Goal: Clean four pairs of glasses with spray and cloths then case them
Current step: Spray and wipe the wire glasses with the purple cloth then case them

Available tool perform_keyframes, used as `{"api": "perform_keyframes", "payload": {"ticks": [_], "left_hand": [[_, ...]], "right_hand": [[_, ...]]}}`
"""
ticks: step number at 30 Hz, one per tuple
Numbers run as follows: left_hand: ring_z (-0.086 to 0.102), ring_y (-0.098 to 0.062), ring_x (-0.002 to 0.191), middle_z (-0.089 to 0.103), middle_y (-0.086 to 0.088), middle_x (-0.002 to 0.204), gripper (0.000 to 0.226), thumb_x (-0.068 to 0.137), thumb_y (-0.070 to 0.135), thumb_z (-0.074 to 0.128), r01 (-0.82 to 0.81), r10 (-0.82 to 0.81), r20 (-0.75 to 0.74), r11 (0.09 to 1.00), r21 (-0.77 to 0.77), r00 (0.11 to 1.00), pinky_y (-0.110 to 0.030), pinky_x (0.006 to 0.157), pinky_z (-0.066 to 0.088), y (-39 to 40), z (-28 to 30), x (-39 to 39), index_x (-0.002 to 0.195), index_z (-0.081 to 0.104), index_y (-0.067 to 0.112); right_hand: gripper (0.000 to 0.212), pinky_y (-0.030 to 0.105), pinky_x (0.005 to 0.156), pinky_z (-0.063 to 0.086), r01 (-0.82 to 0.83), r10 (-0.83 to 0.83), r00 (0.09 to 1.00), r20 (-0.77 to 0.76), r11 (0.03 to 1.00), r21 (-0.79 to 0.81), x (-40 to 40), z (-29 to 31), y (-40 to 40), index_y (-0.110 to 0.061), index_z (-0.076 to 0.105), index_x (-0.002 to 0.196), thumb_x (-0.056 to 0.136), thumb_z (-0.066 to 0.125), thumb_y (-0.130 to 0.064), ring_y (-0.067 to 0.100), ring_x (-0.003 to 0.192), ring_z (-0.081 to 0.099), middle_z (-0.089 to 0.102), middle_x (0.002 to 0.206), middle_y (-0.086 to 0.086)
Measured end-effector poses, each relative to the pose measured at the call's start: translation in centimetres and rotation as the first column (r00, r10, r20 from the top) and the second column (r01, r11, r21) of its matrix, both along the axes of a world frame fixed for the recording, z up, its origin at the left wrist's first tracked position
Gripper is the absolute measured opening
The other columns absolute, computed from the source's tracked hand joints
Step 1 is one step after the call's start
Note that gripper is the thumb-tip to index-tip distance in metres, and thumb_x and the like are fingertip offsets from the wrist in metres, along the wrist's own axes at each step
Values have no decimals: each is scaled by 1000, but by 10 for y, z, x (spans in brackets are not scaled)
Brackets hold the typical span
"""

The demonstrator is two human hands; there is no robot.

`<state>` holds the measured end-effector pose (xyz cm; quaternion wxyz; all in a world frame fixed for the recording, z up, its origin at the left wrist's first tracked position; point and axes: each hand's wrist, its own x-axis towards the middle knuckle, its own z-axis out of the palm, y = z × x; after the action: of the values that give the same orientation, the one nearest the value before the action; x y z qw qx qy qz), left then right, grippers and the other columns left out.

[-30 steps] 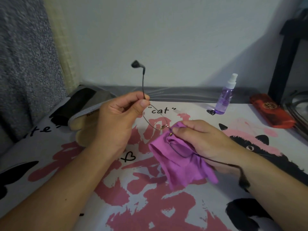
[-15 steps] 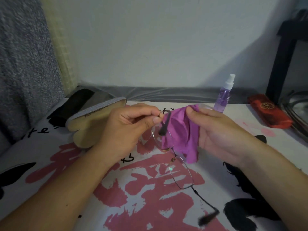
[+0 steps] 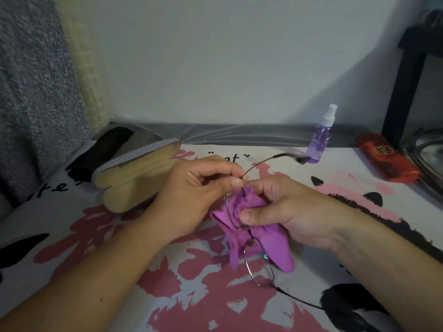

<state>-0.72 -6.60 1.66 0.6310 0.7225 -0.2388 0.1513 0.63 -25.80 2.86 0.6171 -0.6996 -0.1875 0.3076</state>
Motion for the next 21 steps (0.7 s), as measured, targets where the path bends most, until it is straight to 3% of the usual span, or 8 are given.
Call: {"api": "perform_keyframes", "payload": {"ticks": [4, 7, 11, 14, 17, 19, 21], "left_hand": [[70, -8, 82, 76, 4, 86, 13, 81, 6, 74, 45, -46, -31, 999, -7, 998, -20, 78, 53, -5, -3, 0, 89, 76, 16], [70, -8, 82, 76, 4, 86, 11, 80, 9, 73, 66, -66, -55, 998, -16, 996, -19, 78, 53, -7, -3, -1, 90, 76, 13], [72, -8, 81, 77, 3, 85, 12, 78, 9, 72, 77, -80, -83, 996, -37, 993, -19, 77, 55, -9, -3, -3, 90, 75, 11], [72, -8, 81, 77, 3, 84, 12, 76, 10, 72, 72, -76, -114, 997, -41, 991, -20, 78, 55, -8, -2, -3, 88, 76, 11], [71, -5, 79, 78, 4, 82, 15, 74, 9, 73, 70, -85, -166, 993, -90, 982, -17, 77, 54, -6, -1, -3, 83, 80, 20], [71, -4, 78, 77, 4, 81, 17, 74, 8, 73, 92, -111, -186, 990, -106, 976, -16, 76, 54, -5, -1, -4, 80, 81, 22], [70, -3, 78, 77, 6, 80, 20, 74, 8, 73, 123, -140, -197, 988, -94, 970, -16, 77, 54, -5, 0, -5, 79, 82, 25]], "right_hand": [[17, 42, 82, 56, 15, -15, 1000, -23, 1000, 4, -4, 1, 3, -8, 71, 86, 78, 78, 5, 29, 75, 66, 69, 79, 12], [21, 47, 81, 56, -13, 13, 998, -62, 1000, 2, -7, 0, 8, -7, 67, 93, 79, 75, 7, 25, 73, 68, 70, 77, 9], [23, 32, 73, 58, -56, 57, 997, -44, 998, 15, -7, -1, 9, -2, 66, 98, 80, 74, 10, 20, 72, 69, 70, 80, 9], [28, 38, 83, 58, -29, 30, 999, -18, 999, 41, -5, -6, 8, 8, 66, 104, 79, 78, 0, 28, 83, 68, 69, 91, 18], [19, 42, 89, 53, -73, 74, 997, -35, 997, 31, -5, -5, 9, 3, 70, 99, 86, 74, -10, 30, 86, 64, 67, 92, 20], [23, 45, 93, 51, -122, 124, 989, -83, 992, 37, -3, -5, 7, 12, 64, 105, 91, 68, -7, 30, 88, 62, 64, 94, 21], [32, 56, 106, 42, -195, 202, 968, -153, 979, 59, -1, -4, 2, 21, 53, 116, 92, 60, 1, 37, 103, 55, 56, 108, 27]]}}
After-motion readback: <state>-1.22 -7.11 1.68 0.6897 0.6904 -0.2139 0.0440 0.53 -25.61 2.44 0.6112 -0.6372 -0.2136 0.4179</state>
